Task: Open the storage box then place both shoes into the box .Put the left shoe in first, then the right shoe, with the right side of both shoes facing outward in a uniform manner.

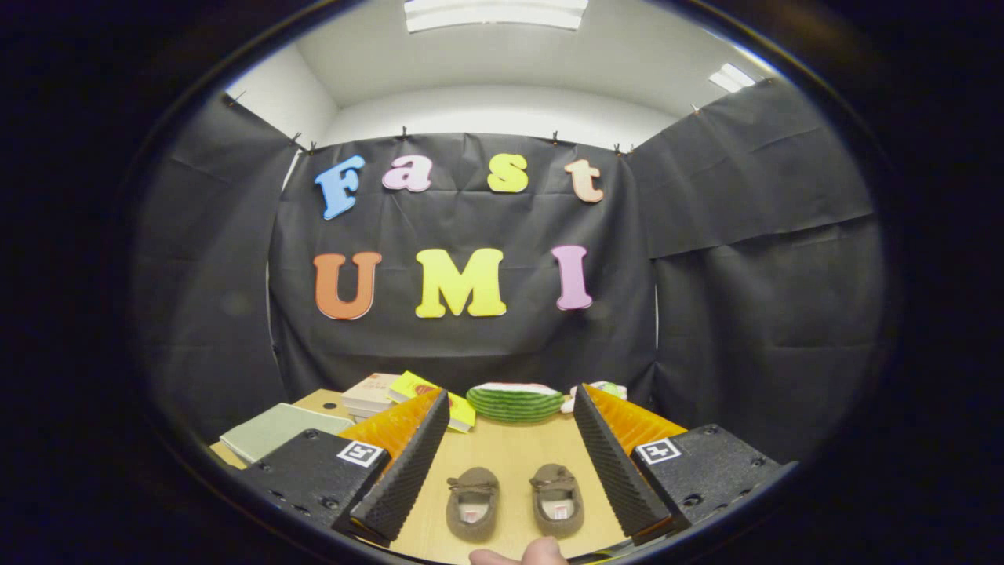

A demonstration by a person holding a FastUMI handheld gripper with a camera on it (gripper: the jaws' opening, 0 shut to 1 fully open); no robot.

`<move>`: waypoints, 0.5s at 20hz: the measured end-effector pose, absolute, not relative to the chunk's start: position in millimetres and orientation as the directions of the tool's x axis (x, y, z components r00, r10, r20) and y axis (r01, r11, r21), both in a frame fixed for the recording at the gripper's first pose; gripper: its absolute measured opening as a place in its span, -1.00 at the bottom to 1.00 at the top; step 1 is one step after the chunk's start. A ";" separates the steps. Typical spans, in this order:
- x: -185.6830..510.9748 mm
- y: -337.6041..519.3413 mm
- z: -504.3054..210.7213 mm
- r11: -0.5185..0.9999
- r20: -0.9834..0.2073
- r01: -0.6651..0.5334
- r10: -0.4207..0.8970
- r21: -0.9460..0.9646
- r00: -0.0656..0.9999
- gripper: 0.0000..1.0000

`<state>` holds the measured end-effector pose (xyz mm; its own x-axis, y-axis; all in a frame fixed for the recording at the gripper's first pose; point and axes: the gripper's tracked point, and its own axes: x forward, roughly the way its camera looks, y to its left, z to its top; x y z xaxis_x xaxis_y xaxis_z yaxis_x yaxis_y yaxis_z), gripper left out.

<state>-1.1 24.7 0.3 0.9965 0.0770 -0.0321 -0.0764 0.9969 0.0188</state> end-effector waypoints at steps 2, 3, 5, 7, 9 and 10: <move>1.1 30.9 -2.0 0.995 -0.043 -0.097 0.098 0.029 0.994 1.00; 1.8 34.4 -2.2 0.994 -0.047 -0.106 0.107 0.028 0.993 1.00; 4.0 42.5 -3.6 0.992 -0.052 -0.127 0.127 0.009 0.991 1.00; 4.7 50.2 -0.7 0.989 -0.045 -0.151 0.150 -0.004 0.988 1.00; 3.0 60.4 -0.7 0.983 -0.044 -0.184 0.183 -0.004 0.982 1.00; 3.3 65.7 -0.7 0.979 -0.045 -0.202 0.202 -0.002 0.978 1.00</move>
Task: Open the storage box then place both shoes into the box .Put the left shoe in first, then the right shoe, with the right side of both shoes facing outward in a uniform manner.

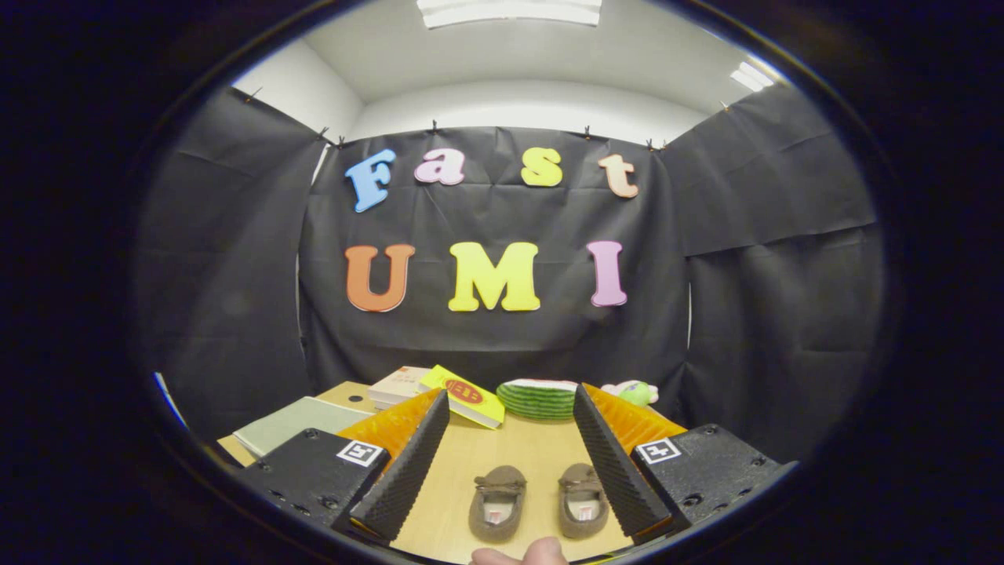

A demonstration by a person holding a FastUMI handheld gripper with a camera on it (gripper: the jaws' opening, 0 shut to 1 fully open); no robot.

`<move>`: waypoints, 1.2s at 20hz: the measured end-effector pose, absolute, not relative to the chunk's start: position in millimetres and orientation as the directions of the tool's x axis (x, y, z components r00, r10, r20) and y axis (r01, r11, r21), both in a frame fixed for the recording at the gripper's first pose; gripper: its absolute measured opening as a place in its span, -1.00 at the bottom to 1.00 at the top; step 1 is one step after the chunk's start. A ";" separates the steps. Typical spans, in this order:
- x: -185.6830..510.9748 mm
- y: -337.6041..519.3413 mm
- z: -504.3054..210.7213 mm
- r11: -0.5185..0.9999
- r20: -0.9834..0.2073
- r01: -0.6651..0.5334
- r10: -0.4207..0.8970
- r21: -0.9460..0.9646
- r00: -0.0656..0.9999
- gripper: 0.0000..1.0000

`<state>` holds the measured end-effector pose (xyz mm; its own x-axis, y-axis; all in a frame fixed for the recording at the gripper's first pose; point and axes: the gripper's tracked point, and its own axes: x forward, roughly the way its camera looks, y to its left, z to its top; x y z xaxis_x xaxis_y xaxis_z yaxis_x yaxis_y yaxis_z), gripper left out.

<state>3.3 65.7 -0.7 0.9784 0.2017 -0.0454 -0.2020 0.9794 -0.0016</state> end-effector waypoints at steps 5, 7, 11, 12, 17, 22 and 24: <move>4.4 85.6 -3.8 0.961 -0.061 -0.276 0.275 -0.008 0.959 1.00; 4.1 95.9 -6.8 0.947 -0.068 -0.320 0.320 0.003 0.945 1.00; 7.0 116.8 -17.1 0.898 -0.083 -0.433 0.438 0.071 0.895 1.00; 9.2 121.1 -20.6 0.885 -0.089 -0.456 0.463 0.093 0.882 1.00; 12.8 147.8 -51.9 0.781 -0.136 -0.578 0.616 0.237 0.776 1.00; 16.8 178.5 -93.5 0.679 -0.196 -0.616 0.719 0.400 0.666 1.00; 16.8 196.7 -111.1 0.632 -0.226 -0.619 0.762 0.466 0.608 1.00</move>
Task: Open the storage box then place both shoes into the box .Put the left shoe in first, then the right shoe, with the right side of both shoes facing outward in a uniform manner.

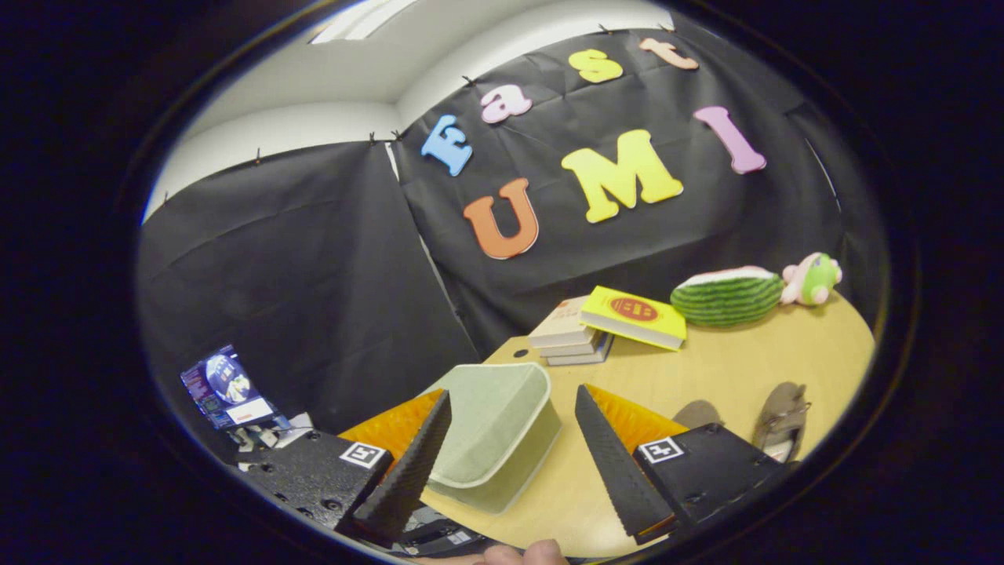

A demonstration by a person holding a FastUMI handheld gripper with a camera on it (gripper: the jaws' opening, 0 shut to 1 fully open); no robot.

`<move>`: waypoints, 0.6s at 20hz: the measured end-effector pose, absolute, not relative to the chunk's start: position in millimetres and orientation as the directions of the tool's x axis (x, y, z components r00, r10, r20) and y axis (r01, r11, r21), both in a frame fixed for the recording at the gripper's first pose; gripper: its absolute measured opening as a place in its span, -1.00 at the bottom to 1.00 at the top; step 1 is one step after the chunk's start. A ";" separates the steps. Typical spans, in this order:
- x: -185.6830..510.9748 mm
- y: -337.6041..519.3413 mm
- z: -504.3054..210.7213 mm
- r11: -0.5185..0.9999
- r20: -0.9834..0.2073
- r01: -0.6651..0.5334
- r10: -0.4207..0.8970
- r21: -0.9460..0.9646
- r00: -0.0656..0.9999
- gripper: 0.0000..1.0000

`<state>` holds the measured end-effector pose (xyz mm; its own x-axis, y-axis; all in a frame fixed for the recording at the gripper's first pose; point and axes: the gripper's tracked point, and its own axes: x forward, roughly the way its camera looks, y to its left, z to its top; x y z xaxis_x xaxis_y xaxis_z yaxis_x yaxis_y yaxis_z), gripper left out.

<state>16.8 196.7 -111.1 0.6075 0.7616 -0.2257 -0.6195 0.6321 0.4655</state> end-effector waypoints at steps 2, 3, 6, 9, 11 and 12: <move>17.1 214.9 -128.8 0.584 -0.251 -0.614 0.800 0.531 0.544 1.00; 18.5 223.3 -137.5 0.563 -0.264 -0.607 0.816 0.561 0.514 1.00; 23.3 247.4 -162.7 0.527 -0.302 -0.575 0.843 0.626 0.445 1.00; 25.4 266.0 -181.6 0.506 -0.326 -0.561 0.859 0.655 0.395 1.00; 27.6 274.6 -193.9 0.501 -0.344 -0.546 0.863 0.671 0.370 1.00; 28.3 277.3 -197.9 0.494 -0.344 -0.537 0.867 0.683 0.360 1.00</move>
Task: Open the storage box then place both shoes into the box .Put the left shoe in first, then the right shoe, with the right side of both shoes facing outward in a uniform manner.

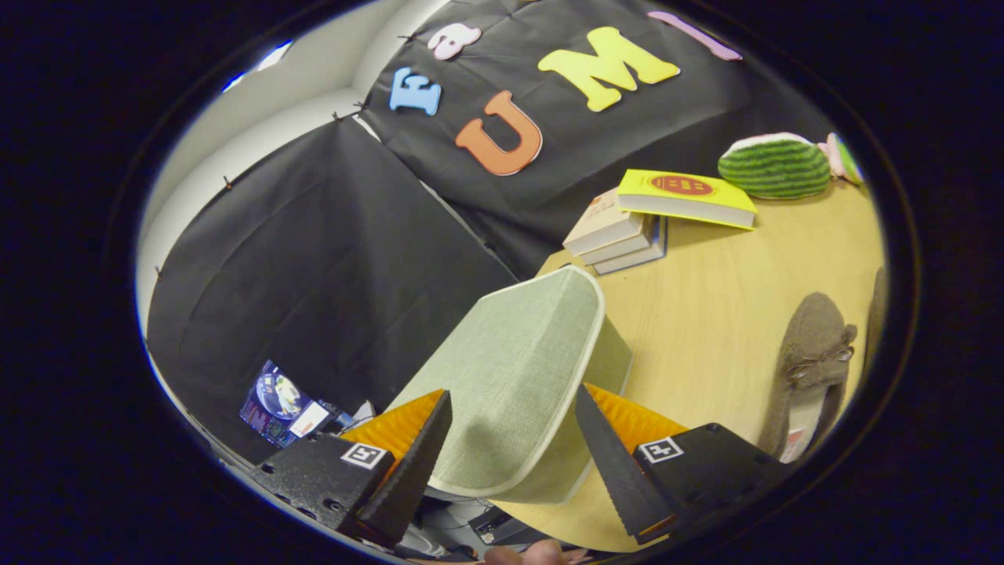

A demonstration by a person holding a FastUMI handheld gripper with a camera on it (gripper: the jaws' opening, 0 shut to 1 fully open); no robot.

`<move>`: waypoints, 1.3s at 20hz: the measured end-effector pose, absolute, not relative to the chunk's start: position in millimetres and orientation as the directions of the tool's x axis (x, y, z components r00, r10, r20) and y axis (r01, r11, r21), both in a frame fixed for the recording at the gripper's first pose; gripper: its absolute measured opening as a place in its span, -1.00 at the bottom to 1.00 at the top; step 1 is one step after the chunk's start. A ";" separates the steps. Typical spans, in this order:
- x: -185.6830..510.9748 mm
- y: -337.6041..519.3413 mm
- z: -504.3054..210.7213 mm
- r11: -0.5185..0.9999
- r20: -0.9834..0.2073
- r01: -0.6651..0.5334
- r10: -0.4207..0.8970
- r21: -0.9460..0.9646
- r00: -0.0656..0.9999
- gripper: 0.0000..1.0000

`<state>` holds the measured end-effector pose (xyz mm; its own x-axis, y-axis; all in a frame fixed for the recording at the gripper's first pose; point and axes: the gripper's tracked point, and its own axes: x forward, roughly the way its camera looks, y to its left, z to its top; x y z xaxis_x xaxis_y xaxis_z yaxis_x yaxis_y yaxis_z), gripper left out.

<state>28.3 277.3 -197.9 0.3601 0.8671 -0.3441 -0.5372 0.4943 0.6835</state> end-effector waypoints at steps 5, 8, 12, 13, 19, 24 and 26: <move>34.2 285.7 -213.5 0.444 -0.338 -0.448 0.893 0.776 0.298 1.00; 29.3 295.0 -215.9 0.397 -0.319 -0.388 0.914 0.832 0.250 1.00; 28.2 300.4 -209.0 0.356 -0.295 -0.342 0.930 0.870 0.220 0.97; 31.5 298.0 -205.8 0.365 -0.297 -0.351 0.926 0.862 0.234 0.86; 49.1 279.0 -181.2 0.424 -0.297 -0.374 0.888 0.825 0.352 -0.57; 43.9 279.5 -158.1 0.453 -0.308 -0.396 0.873 0.799 0.378 -0.88; 39.2 284.6 -136.1 0.455 -0.293 -0.428 0.872 0.781 0.392 -0.88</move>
